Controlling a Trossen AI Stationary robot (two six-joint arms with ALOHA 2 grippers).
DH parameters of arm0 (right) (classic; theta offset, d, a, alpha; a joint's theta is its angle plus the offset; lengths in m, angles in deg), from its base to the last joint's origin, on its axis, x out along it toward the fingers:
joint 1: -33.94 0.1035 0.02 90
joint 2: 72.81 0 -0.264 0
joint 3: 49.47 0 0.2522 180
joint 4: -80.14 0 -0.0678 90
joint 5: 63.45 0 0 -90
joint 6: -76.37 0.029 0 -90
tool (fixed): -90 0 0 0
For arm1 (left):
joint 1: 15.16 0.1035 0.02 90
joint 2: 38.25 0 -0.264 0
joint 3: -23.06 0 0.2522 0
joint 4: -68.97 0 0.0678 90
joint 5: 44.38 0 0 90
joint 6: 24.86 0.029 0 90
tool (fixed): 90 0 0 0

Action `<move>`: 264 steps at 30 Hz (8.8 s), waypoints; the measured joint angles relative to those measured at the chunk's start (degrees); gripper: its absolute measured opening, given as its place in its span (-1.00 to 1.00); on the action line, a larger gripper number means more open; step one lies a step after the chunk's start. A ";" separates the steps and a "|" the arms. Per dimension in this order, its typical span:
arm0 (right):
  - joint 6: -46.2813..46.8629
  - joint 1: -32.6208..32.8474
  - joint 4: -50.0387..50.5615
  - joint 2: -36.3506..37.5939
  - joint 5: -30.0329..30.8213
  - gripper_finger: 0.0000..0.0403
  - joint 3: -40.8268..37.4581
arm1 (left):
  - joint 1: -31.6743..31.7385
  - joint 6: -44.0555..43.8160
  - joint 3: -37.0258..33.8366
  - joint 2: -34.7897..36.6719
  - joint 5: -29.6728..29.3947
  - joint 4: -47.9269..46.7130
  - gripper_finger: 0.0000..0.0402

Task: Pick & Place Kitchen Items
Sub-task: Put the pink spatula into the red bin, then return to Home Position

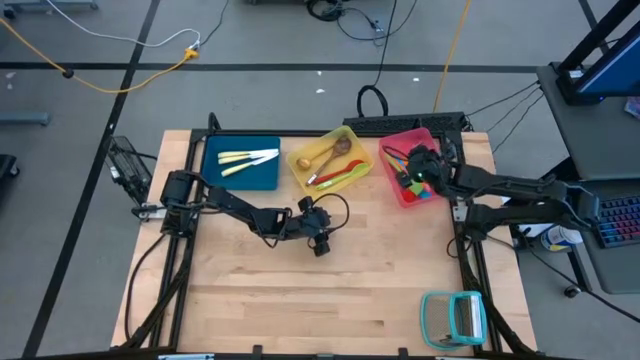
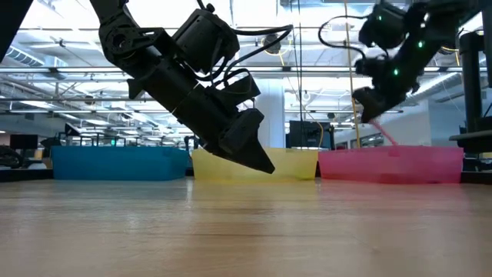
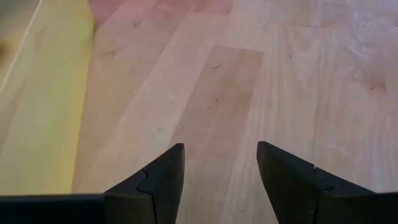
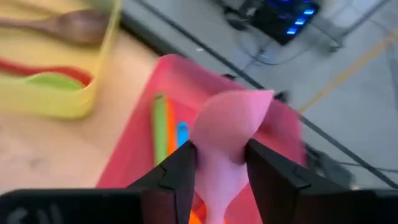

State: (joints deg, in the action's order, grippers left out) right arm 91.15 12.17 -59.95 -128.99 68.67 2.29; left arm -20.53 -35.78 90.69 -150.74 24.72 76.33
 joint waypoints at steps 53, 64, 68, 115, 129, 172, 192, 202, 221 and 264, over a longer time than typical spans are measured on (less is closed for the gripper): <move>-14.72 29.51 -14.77 19.43 -15.12 -0.93 -7.85 | -18.59 -4.01 -26.88 95.77 -22.66 -54.26 0.03; -17.15 33.74 -14.73 21.50 -15.34 -0.99 -7.85 | -19.82 16.18 -37.02 111.10 8.10 -38.85 0.03; -18.80 35.51 -14.71 23.56 -15.36 -0.98 -7.85 | -19.77 20.78 -38.05 111.18 8.66 -36.38 0.03; -25.44 38.00 -25.14 55.47 -26.99 -0.99 -29.94 | -11.04 28.59 -53.24 111.00 4.90 -13.04 0.03; -24.19 37.91 -31.86 55.63 -22.64 -1.00 -36.78 | 4.50 19.18 -53.13 111.00 19.99 -19.32 0.03; -24.48 37.95 -32.44 55.56 -22.72 -0.96 -36.94 | 5.36 14.02 -53.18 110.89 19.89 -19.21 0.03; -24.48 37.94 -32.56 55.56 -22.75 -0.96 -36.98 | 5.36 14.13 -53.18 110.89 19.89 -19.16 0.03; -24.47 37.94 -32.56 55.56 -22.75 -0.96 -36.98 | 5.36 14.10 -53.18 110.89 19.89 -19.14 0.03; -24.48 37.96 -32.56 55.56 -22.76 -0.97 -36.98 | 5.36 14.06 -53.18 110.89 19.89 -19.14 0.03; -24.45 37.96 -32.56 55.56 -22.76 -0.96 -36.98 | 5.36 14.07 -53.18 110.89 19.89 -19.15 0.03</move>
State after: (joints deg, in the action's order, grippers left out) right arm 66.70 50.12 -92.51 -73.43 45.91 -34.69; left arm -15.17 -21.71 37.51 -39.84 44.61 57.18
